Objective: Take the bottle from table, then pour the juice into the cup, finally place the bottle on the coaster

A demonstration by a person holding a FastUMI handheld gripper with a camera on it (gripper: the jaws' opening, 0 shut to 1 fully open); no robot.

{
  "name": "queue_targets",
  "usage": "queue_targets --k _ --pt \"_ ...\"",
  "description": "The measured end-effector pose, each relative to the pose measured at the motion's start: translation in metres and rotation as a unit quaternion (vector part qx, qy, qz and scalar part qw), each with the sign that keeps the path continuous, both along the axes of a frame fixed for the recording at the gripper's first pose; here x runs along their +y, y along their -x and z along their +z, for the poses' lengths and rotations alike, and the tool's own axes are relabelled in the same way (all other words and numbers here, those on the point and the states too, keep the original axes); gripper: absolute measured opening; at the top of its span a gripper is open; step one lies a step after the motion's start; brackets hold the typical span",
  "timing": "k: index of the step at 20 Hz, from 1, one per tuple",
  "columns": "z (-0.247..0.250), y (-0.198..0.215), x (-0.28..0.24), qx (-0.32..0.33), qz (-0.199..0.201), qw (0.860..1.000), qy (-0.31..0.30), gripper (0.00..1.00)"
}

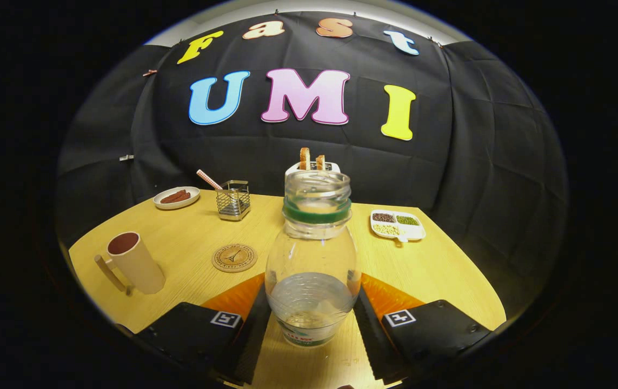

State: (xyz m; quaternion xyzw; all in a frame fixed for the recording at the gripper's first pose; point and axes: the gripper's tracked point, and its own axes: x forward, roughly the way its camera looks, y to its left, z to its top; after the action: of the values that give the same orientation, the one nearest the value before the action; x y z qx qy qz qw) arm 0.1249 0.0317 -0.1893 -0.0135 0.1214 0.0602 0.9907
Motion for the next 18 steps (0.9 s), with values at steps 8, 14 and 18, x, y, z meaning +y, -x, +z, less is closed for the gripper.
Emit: queue_targets --k 8,14,18 --pt "0.008 0.007 0.006 0.006 0.017 0.999 0.035 0.74" --pt "0.04 -0.002 0.017 -0.017 0.036 0.991 0.125 0.74" --pt "0.06 -0.007 0.031 -0.029 0.043 0.98 0.193 0.74"
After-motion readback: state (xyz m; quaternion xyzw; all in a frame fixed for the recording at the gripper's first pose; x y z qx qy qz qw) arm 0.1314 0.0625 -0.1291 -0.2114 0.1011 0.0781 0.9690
